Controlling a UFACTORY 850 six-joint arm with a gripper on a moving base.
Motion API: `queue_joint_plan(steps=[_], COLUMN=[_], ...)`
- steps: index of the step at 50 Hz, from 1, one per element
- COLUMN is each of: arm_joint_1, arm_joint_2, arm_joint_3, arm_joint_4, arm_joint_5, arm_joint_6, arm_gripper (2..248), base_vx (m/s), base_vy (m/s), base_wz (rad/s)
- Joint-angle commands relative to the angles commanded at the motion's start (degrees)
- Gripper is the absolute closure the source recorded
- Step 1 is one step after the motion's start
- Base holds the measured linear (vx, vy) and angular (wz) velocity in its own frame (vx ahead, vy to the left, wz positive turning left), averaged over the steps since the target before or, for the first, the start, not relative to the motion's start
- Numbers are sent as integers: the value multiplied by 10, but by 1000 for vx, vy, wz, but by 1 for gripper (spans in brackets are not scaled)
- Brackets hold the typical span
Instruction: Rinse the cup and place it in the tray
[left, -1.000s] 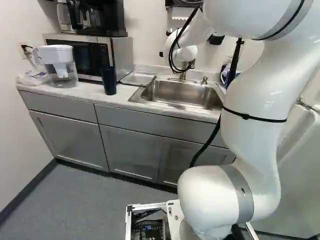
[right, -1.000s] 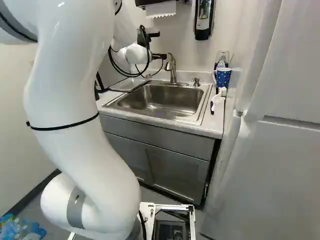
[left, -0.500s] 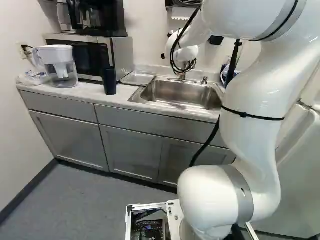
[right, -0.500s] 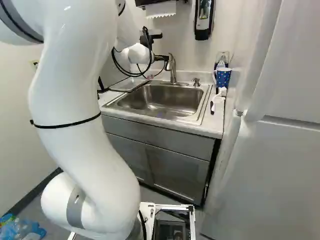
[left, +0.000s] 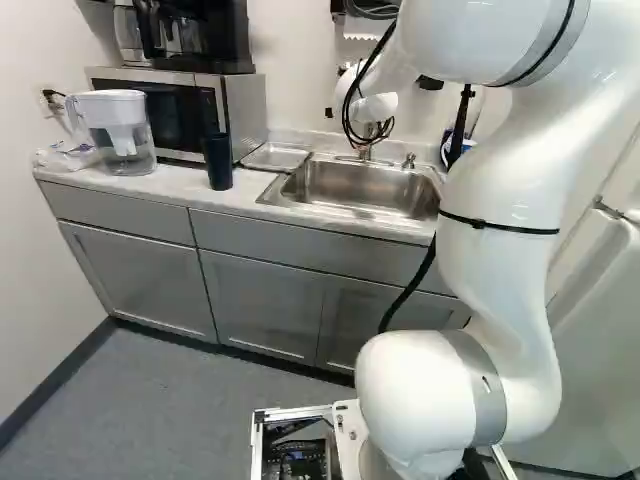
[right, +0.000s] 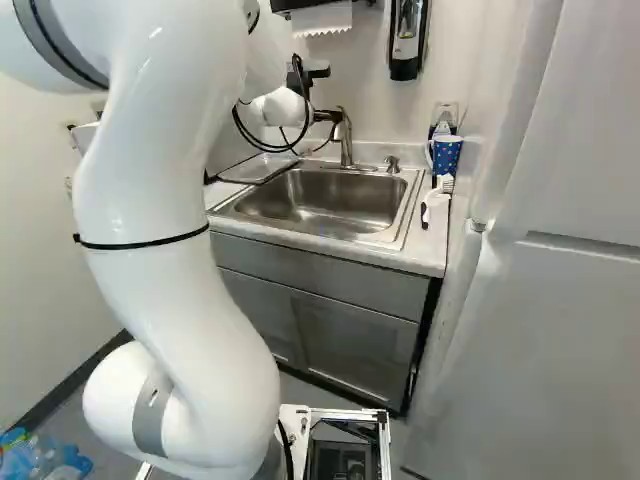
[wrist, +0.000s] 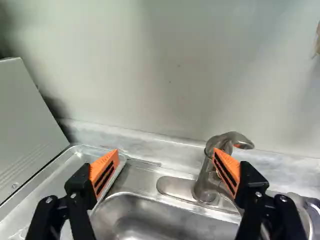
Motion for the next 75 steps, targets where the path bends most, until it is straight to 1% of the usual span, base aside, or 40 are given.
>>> queue_joint_plan(steps=[23, 48, 75], arm_joint_1=[-3, -8, -8], arm_joint_2=[-15, -17, -17], arm_joint_3=[-18, -20, -20], arm_joint_4=[0, 0, 0], arm_joint_5=[9, 27, 51], arm_joint_6=[0, 0, 0], arm_gripper=[3, 3, 3], base_vx=[0, 0, 0], base_vy=[0, 0, 0], base_wz=[0, 0, 0])
